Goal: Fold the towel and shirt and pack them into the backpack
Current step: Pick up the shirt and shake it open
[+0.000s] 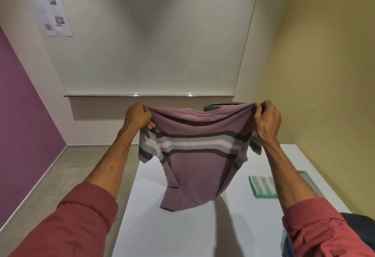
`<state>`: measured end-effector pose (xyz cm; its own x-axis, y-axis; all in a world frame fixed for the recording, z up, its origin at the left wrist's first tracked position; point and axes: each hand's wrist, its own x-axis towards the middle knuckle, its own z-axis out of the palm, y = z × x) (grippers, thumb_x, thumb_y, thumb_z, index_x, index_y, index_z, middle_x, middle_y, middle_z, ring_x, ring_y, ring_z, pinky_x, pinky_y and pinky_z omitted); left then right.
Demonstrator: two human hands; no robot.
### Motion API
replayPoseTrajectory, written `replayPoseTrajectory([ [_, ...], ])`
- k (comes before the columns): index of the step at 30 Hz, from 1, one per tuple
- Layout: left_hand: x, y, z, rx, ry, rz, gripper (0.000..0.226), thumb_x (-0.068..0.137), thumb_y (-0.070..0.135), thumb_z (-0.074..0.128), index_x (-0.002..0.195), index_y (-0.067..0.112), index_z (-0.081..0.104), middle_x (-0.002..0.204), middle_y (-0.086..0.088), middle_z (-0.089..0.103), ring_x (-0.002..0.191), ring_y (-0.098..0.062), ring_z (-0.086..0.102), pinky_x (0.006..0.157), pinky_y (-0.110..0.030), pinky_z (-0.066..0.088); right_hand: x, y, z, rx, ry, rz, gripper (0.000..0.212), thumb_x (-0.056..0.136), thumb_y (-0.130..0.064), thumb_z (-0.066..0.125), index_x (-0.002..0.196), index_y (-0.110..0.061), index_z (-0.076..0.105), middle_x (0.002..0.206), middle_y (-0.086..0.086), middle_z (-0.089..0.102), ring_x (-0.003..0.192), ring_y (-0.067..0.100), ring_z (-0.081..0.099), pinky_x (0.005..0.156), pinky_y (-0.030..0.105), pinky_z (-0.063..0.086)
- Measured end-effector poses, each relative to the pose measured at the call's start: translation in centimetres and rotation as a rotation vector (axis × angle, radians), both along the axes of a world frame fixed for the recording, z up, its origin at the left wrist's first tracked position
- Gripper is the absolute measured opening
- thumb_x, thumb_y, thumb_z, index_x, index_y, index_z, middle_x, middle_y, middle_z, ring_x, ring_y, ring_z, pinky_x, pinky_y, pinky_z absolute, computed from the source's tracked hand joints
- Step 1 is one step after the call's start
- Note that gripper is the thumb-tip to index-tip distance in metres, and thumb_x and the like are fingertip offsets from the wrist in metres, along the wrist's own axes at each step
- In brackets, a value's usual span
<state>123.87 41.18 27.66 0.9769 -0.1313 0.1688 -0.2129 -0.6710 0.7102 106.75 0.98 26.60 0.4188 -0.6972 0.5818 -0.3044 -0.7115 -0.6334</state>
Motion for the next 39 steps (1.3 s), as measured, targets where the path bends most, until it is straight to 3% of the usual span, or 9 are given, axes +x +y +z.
replayPoseTrajectory([
  [4, -0.3, 0.7, -0.4, -0.048, 0.120, -0.034, 0.010, 0.099, 0.010, 0.067, 0.105, 0.008, 0.075, 0.090, -0.010, 0.079, 0.088, -0.026, 0.079, 0.093, -0.045, 0.064, 0.0, -0.3, -0.1, 0.035, -0.021, 0.022, 0.024, 0.109, -0.028, 0.058, 0.099, -0.008, 0.066, 0.095, 0.014, 0.072, 0.079, 0.030, 0.060, 0.072, 0.034, 0.043],
  [6, -0.8, 0.9, -0.9, 0.043, 0.126, -0.086, 0.013, 0.094, 0.010, 0.071, 0.106, 0.013, 0.073, 0.098, -0.008, 0.075, 0.097, -0.026, 0.072, 0.091, -0.042, 0.061, 0.1, -0.6, -0.4, 0.049, -0.027, 0.032, 0.024, 0.108, -0.029, 0.059, 0.098, -0.009, 0.067, 0.094, 0.013, 0.073, 0.080, 0.031, 0.064, 0.072, 0.035, 0.047],
  [12, -1.7, 0.9, -2.4, 0.158, 0.016, -0.158, 0.021, 0.095, 0.036, 0.080, 0.103, 0.017, 0.078, 0.093, -0.005, 0.074, 0.089, -0.025, 0.068, 0.082, -0.039, 0.056, -0.1, -0.2, -1.1, 0.099, -0.003, 0.044, 0.021, 0.107, -0.027, 0.061, 0.102, -0.009, 0.069, 0.096, 0.012, 0.074, 0.083, 0.031, 0.068, 0.077, 0.042, 0.059],
  [18, -3.7, -0.4, -1.5, 0.060, -0.137, 0.089, 0.022, 0.095, 0.006, 0.061, 0.087, 0.019, 0.078, 0.071, 0.001, 0.072, 0.064, -0.019, 0.072, 0.062, -0.030, 0.059, -0.8, 0.4, -1.3, 0.109, 0.011, 0.057, 0.011, 0.106, -0.014, 0.060, 0.103, -0.008, 0.070, 0.100, 0.011, 0.072, 0.089, 0.029, 0.065, 0.078, 0.037, 0.052],
  [22, -4.7, -2.0, 0.3, -0.002, -0.250, 0.129, 0.025, 0.084, 0.004, 0.056, 0.093, 0.016, 0.077, 0.085, -0.007, 0.076, 0.081, -0.031, 0.072, 0.072, -0.035, 0.056, -1.3, 1.1, 0.4, 0.103, -0.119, 0.041, 0.013, 0.104, -0.016, 0.056, 0.101, -0.010, 0.066, 0.103, 0.009, 0.068, 0.092, 0.028, 0.063, 0.082, 0.043, 0.055],
  [27, -7.3, -4.2, 2.3, 0.068, -0.400, -0.028, 0.019, 0.083, 0.018, 0.064, 0.095, 0.023, 0.078, 0.092, 0.002, 0.076, 0.083, -0.023, 0.068, 0.072, -0.034, 0.055, -2.2, 2.1, 3.1, 0.135, -0.333, 0.045, 0.012, 0.104, -0.016, 0.055, 0.106, -0.009, 0.065, 0.109, 0.006, 0.065, 0.092, 0.016, 0.057, 0.085, 0.031, 0.050],
  [31, -9.2, -4.7, 2.0, -0.136, -0.452, 0.157, 0.017, 0.091, 0.018, 0.062, 0.080, 0.014, 0.074, 0.071, -0.002, 0.068, 0.068, -0.028, 0.063, 0.060, -0.034, 0.043, -3.7, 2.2, 3.9, 0.191, -0.429, 0.077, 0.014, 0.103, -0.017, 0.056, 0.105, -0.008, 0.066, 0.107, 0.004, 0.064, 0.090, 0.015, 0.059, 0.082, 0.022, 0.047],
  [34, -10.7, -5.2, 2.0, -0.296, -0.395, 0.219, 0.025, 0.099, 0.028, 0.063, 0.084, 0.014, 0.077, 0.073, -0.004, 0.072, 0.070, -0.029, 0.066, 0.065, -0.042, 0.054, -4.9, 3.3, 3.6, 0.191, -0.473, 0.125, 0.012, 0.101, -0.016, 0.058, 0.103, -0.008, 0.066, 0.104, 0.004, 0.063, 0.087, 0.014, 0.057, 0.078, 0.012, 0.042],
  [39, -13.9, -4.4, 2.0, -0.370, -0.366, 0.302, 0.032, 0.102, 0.032, 0.061, 0.081, 0.011, 0.071, 0.073, -0.011, 0.069, 0.070, -0.034, 0.062, 0.066, -0.045, 0.052, -7.1, 4.8, 3.2, 0.229, -0.505, 0.140, 0.012, 0.100, -0.014, 0.059, 0.102, -0.006, 0.068, 0.104, 0.009, 0.066, 0.087, 0.014, 0.055, 0.081, 0.018, 0.044],
])
